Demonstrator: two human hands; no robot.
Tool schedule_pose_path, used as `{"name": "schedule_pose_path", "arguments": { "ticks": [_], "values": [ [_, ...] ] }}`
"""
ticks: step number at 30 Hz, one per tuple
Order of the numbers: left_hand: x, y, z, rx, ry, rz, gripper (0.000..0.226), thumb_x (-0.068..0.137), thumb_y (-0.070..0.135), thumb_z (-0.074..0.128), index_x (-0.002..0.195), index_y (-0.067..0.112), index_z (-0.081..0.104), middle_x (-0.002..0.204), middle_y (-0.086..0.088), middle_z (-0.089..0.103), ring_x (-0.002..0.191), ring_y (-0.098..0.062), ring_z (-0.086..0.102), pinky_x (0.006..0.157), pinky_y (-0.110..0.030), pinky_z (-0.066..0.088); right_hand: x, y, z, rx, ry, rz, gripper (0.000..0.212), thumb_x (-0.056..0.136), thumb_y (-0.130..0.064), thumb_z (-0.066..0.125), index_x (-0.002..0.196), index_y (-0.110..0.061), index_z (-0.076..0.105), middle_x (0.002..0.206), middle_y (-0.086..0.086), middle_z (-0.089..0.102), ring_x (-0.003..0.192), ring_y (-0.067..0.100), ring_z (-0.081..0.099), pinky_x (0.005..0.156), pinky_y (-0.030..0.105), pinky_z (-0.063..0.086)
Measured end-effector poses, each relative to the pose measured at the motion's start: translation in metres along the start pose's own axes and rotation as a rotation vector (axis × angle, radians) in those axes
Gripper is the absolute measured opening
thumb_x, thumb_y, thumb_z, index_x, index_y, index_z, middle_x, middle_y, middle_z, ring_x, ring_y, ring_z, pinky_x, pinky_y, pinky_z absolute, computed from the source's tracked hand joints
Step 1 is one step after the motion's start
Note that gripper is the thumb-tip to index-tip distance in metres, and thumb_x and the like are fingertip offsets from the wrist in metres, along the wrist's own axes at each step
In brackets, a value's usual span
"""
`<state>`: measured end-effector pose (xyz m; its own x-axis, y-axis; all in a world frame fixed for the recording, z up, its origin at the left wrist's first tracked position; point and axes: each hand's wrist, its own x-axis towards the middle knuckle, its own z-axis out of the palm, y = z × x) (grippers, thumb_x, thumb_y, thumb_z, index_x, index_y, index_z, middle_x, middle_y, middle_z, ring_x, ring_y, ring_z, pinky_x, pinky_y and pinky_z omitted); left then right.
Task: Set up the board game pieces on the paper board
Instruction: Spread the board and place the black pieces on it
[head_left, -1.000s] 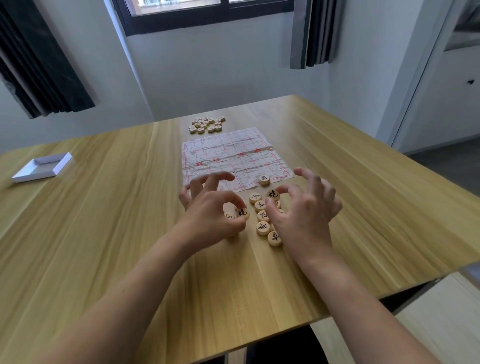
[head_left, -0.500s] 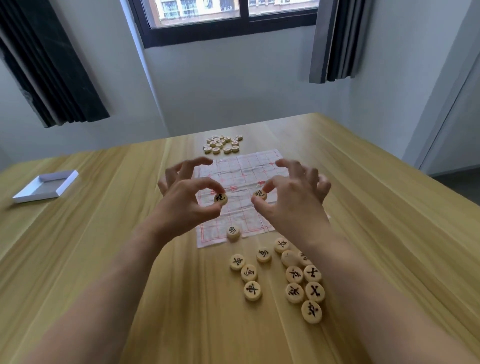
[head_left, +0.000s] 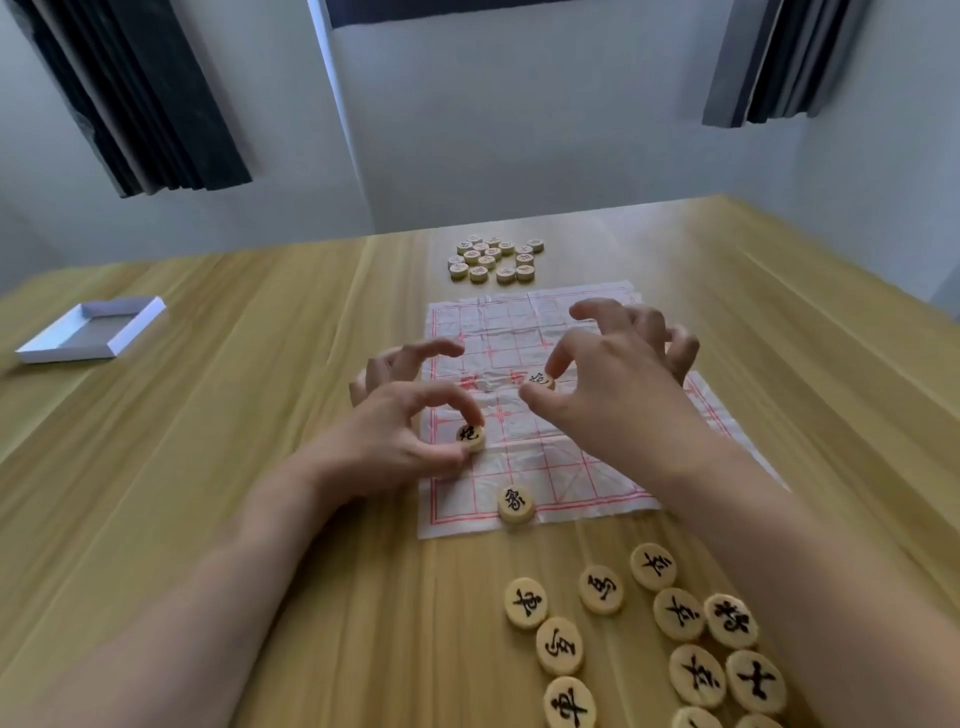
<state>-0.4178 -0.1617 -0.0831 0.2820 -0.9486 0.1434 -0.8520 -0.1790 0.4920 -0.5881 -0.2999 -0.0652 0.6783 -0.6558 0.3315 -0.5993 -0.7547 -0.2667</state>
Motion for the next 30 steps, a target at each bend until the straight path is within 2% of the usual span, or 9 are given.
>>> {"name": "schedule_pose_path", "arguments": {
  "ticks": [5,9,12,16,21,25,27,30],
  "values": [
    [0.0,-0.002,-0.001,0.005,-0.046,-0.026,0.025,0.073,0.035,0.078,0.093,0.046,0.066,0.137,0.037,0.021,0.135,-0.002,0.003,0.106,-0.032,0.0,-0.001,-0.002,0.003,0.008,-0.024,-0.007,0.032,0.082,-0.061,0.056,0.095,-0.034,0.066,0.145,-0.011,0.03,0.132,0.015,0.012,0.098,0.038,0.006],
    [0.0,-0.001,-0.001,-0.005,-0.048,-0.033,0.023,0.074,0.035,0.077,0.092,0.045,0.068,0.134,0.041,0.02,0.132,0.004,0.002,0.109,-0.034,-0.002,-0.002,0.001,0.003,0.019,-0.024,0.013,0.029,0.082,-0.059,0.056,0.094,-0.034,0.065,0.145,-0.01,0.031,0.133,0.017,0.014,0.098,0.038,0.006],
    [0.001,-0.001,-0.002,-0.003,-0.056,-0.032,0.024,0.074,0.036,0.078,0.093,0.045,0.067,0.135,0.041,0.019,0.136,-0.003,0.004,0.11,-0.036,-0.002,-0.001,0.005,0.001,0.015,-0.023,0.042,0.03,0.082,-0.06,0.057,0.095,-0.034,0.065,0.144,-0.011,0.032,0.133,0.017,0.017,0.099,0.038,0.007],
    [0.0,-0.001,-0.003,-0.006,-0.068,-0.036,0.024,0.073,0.039,0.079,0.092,0.047,0.067,0.138,0.038,0.019,0.138,-0.009,0.006,0.11,-0.038,-0.003,0.001,0.012,-0.006,0.015,-0.018,0.08,0.032,0.081,-0.061,0.058,0.095,-0.034,0.066,0.142,-0.01,0.034,0.131,0.017,0.018,0.093,0.035,0.007],
    [0.0,0.0,-0.002,-0.008,-0.058,-0.033,0.024,0.072,0.039,0.079,0.092,0.046,0.068,0.138,0.042,0.016,0.139,-0.007,0.004,0.11,-0.036,-0.006,0.001,0.014,-0.012,0.009,-0.078,0.106,0.028,0.082,-0.058,0.058,0.094,-0.034,0.065,0.142,-0.009,0.034,0.132,0.018,0.017,0.098,0.039,0.012],
    [0.0,0.0,-0.003,-0.015,-0.072,-0.042,0.027,0.073,0.04,0.079,0.095,0.047,0.067,0.14,0.038,0.016,0.14,-0.009,0.004,0.111,-0.039,-0.005,0.001,0.017,-0.016,-0.01,-0.116,0.136,0.025,0.082,-0.058,0.056,0.087,-0.034,0.064,0.142,-0.008,0.034,0.132,0.02,0.018,0.1,0.042,0.015],
    [-0.001,0.0,-0.003,-0.028,-0.055,-0.052,0.031,0.07,0.042,0.077,0.098,0.049,0.065,0.141,0.035,0.017,0.139,-0.01,0.006,0.113,-0.042,-0.002,0.003,0.02,-0.019,-0.021,-0.13,0.152,0.025,0.082,-0.057,0.055,0.087,-0.034,0.064,0.144,-0.006,0.033,0.132,0.02,0.017,0.1,0.042,0.016],
    [0.0,0.005,-0.003,-0.074,0.015,-0.074,0.038,0.066,0.037,0.062,0.101,0.051,0.063,0.138,0.032,0.022,0.134,-0.002,0.011,0.112,-0.043,-0.001,0.006,0.028,-0.025,-0.034,-0.148,0.184,0.026,0.085,-0.057,0.054,0.087,-0.034,0.065,0.147,-0.005,0.03,0.134,0.021,0.015,0.101,0.044,0.016]
  ]
}}
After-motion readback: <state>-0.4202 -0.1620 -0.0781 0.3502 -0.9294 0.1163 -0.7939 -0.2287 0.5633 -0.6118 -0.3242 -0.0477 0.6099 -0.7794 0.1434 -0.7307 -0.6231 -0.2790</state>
